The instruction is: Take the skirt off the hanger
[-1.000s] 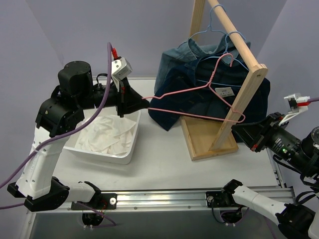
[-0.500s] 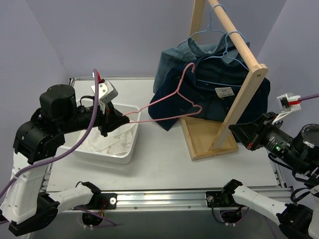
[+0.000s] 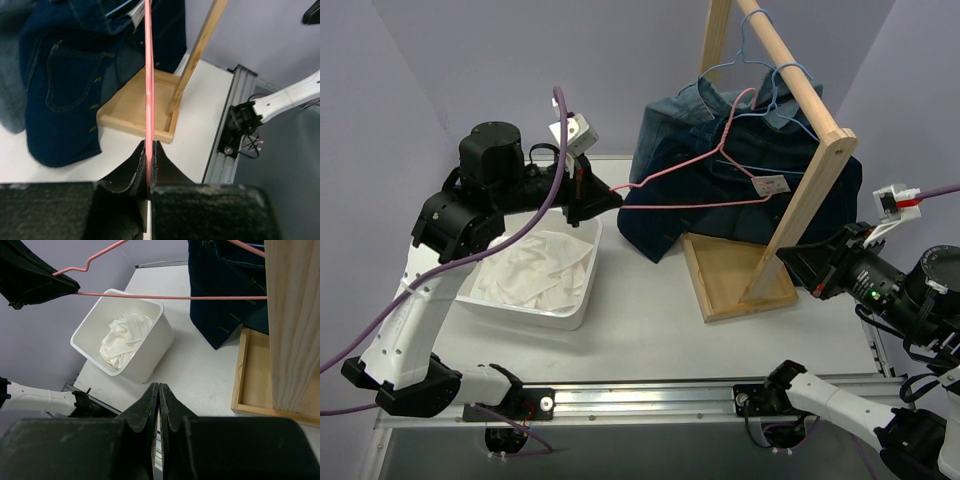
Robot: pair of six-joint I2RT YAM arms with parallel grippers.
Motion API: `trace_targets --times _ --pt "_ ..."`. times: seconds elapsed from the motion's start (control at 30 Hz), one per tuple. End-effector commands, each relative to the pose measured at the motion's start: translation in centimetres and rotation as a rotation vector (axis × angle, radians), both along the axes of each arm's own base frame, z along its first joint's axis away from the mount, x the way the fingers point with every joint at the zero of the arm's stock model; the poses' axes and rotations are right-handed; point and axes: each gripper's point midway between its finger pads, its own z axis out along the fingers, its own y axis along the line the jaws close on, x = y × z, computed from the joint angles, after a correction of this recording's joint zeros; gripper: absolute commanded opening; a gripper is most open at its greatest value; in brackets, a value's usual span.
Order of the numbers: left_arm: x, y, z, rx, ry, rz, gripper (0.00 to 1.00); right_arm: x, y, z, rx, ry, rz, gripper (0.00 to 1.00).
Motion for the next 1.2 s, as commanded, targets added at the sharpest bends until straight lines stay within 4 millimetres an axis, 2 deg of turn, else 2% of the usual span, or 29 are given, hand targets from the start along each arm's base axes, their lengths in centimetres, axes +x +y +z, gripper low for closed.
trace_targets --times 0.0,0.17,0.33,0.7,1.0,1.17 --pt "-1.8 -1.4 6.3 -0.184 -0.131 -0.132 0.02 -0.2 -0.5 0.9 0.031 -0.027 -0.020 0.00" --pt "-2.2 -2.0 7.5 -0.238 -0.151 -0.177 0.02 -0.3 -0.6 0.5 0.027 -0.023 -0.019 0.00" --pt "-1.9 -2.5 7.8 -0.253 -0.135 -0.193 0.02 -0.1 -0.4 0.4 0.022 -0.026 -0.014 0.00" --pt "-1.8 -5.6 8.0 -0.293 -0.096 -0.283 0.02 0.5 0.2 0.4 0.025 -0.029 -0.010 0.00" --pt "-1.7 -7.5 6.2 -0.265 -0.045 -0.328 0.02 0.4 -0.4 0.3 0.031 -0.028 -0.040 0.00" --pt "-2.0 -8.1 4.4 -0.237 0.002 -0.345 0.02 0.6 -0.3 0.0 0.028 -0.023 -0.041 0.00"
